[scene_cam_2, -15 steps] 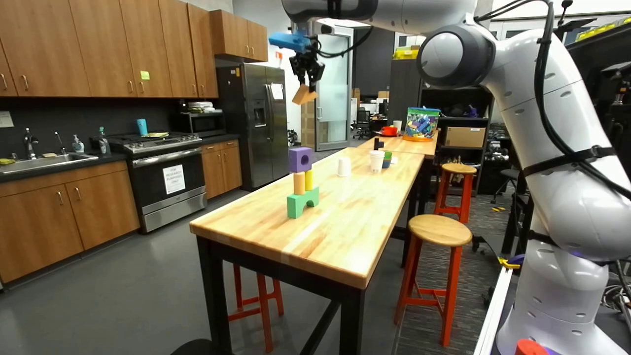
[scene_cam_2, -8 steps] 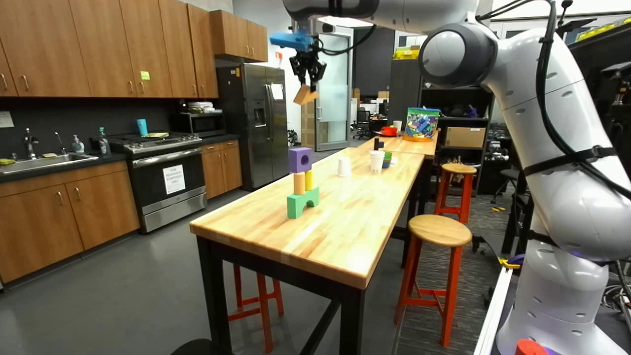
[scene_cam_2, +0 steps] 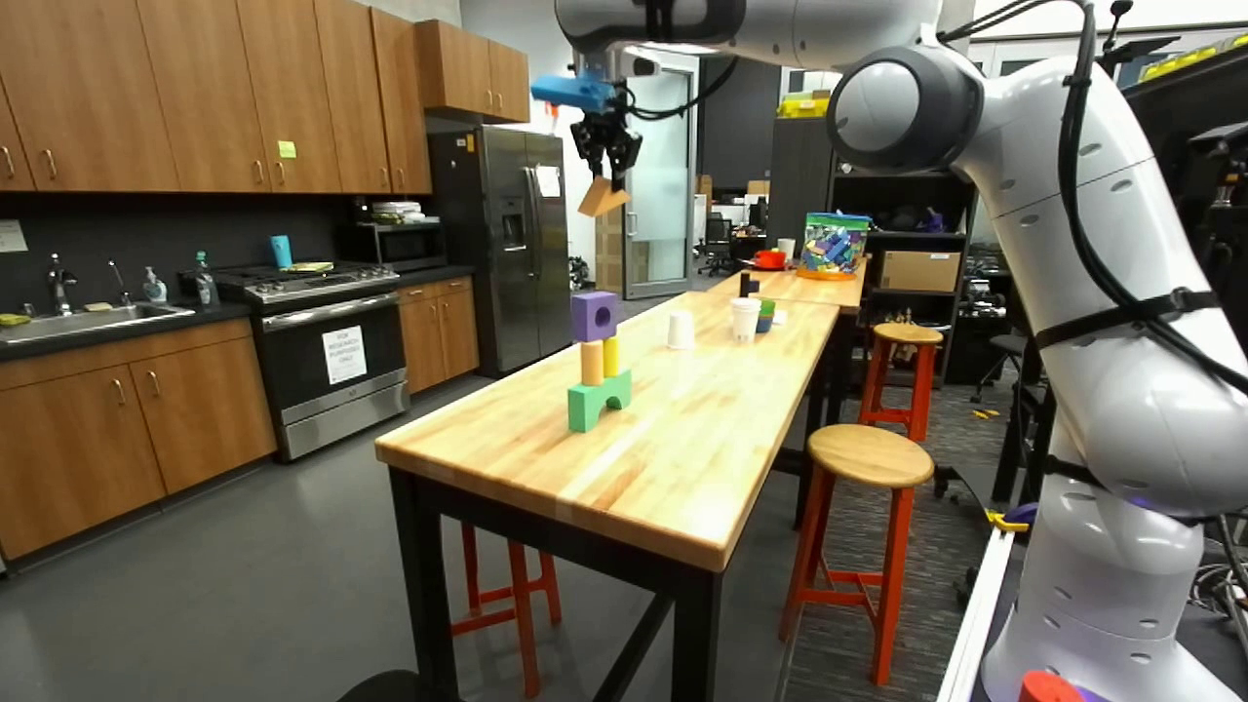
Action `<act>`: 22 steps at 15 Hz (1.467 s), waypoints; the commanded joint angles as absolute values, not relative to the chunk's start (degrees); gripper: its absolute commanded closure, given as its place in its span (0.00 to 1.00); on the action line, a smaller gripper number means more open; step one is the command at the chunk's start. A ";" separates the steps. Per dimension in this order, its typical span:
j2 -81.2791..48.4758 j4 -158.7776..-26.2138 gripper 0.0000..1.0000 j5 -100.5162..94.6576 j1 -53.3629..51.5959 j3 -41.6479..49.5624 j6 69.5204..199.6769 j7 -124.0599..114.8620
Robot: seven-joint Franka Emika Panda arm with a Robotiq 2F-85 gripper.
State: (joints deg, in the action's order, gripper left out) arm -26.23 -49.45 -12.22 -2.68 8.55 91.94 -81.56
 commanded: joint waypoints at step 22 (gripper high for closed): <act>-27.27 -53.40 0.59 -12.66 -2.66 8.73 96.74 -84.76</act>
